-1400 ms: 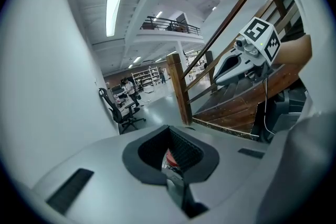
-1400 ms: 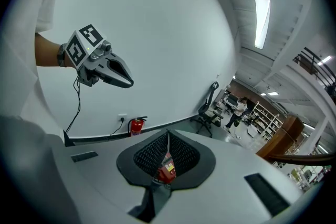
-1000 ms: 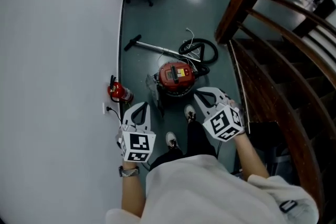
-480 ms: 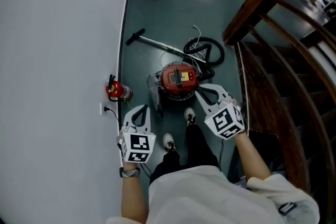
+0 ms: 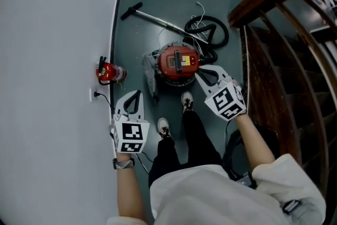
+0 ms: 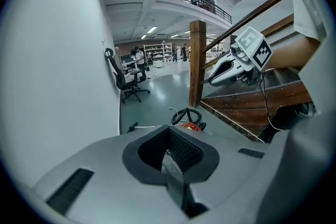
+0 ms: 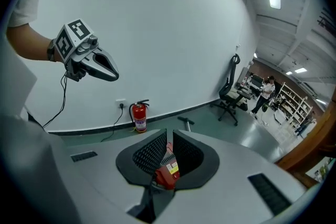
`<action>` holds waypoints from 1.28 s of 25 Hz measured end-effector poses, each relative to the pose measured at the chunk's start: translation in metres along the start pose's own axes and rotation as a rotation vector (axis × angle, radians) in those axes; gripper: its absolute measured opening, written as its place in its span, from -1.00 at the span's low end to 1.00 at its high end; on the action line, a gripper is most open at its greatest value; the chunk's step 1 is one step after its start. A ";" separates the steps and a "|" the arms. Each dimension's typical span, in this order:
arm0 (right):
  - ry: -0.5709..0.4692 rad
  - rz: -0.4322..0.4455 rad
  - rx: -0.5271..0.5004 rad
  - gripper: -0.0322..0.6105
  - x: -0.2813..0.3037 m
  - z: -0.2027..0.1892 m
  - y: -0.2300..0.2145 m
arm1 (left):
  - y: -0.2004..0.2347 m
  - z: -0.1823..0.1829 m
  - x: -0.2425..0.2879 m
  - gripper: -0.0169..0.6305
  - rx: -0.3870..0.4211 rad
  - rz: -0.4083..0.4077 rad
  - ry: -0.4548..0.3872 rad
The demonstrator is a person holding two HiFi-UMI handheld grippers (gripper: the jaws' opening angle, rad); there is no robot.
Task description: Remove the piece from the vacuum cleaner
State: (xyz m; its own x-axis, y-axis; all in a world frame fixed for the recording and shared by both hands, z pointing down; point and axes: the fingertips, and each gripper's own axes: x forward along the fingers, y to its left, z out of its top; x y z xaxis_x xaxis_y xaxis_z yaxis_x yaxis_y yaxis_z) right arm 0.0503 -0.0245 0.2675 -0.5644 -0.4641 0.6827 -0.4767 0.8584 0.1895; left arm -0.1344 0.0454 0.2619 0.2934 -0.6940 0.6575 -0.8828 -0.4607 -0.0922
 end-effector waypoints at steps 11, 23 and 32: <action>0.065 0.092 0.111 -0.59 0.097 -0.058 -0.013 | 0.026 -0.052 0.068 -0.95 -0.114 0.029 0.067; 0.114 0.149 0.348 -0.55 0.179 -0.138 -0.010 | 0.018 -0.112 0.131 -0.95 -0.206 0.004 0.150; 0.140 0.194 0.420 -0.45 0.220 -0.177 0.001 | 0.014 -0.164 0.177 -0.95 -0.290 0.003 0.213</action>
State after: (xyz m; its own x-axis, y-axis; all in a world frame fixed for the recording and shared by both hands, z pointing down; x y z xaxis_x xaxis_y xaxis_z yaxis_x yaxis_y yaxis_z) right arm 0.0451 -0.0872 0.5424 -0.5870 -0.2457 0.7714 -0.6192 0.7501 -0.2323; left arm -0.1549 0.0072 0.4994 0.2343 -0.5505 0.8013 -0.9599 -0.2615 0.1011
